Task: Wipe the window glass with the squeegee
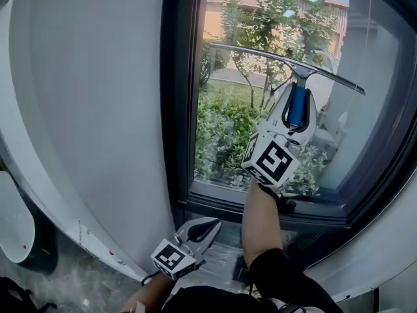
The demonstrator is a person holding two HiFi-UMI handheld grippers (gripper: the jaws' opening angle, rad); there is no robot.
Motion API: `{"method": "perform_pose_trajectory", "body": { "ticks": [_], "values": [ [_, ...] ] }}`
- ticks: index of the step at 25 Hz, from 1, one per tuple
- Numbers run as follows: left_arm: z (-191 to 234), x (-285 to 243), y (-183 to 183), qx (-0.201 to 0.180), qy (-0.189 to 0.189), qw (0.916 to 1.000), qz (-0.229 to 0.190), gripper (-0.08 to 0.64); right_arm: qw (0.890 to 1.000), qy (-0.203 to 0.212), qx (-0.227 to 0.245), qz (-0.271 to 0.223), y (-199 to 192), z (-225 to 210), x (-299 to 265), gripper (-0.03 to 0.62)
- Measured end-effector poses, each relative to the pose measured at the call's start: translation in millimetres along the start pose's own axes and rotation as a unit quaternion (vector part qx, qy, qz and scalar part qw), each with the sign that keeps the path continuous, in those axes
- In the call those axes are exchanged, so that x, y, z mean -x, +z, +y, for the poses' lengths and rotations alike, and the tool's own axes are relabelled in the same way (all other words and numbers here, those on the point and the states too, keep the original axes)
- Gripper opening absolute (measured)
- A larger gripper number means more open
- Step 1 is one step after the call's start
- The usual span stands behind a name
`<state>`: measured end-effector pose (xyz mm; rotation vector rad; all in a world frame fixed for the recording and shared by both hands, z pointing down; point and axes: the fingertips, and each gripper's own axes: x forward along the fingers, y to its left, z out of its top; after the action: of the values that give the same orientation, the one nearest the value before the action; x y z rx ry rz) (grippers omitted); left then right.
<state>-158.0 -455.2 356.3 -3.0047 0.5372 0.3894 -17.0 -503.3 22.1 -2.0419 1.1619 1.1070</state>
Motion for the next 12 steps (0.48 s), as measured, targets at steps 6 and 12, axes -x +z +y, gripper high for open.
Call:
{"method": "perform_pose_trajectory", "body": {
  "ticks": [6,12],
  "values": [
    [4,0,-2,-0.003,0.004,1.0,0.0,0.0,1.0,0.004,0.001,-0.012,2,13,-8,0.132],
    [2,1,-6,-0.003,0.002,1.0,0.007,0.0,1.0,0.008,0.007,-0.011,2,16,-10,0.132]
  ]
}}
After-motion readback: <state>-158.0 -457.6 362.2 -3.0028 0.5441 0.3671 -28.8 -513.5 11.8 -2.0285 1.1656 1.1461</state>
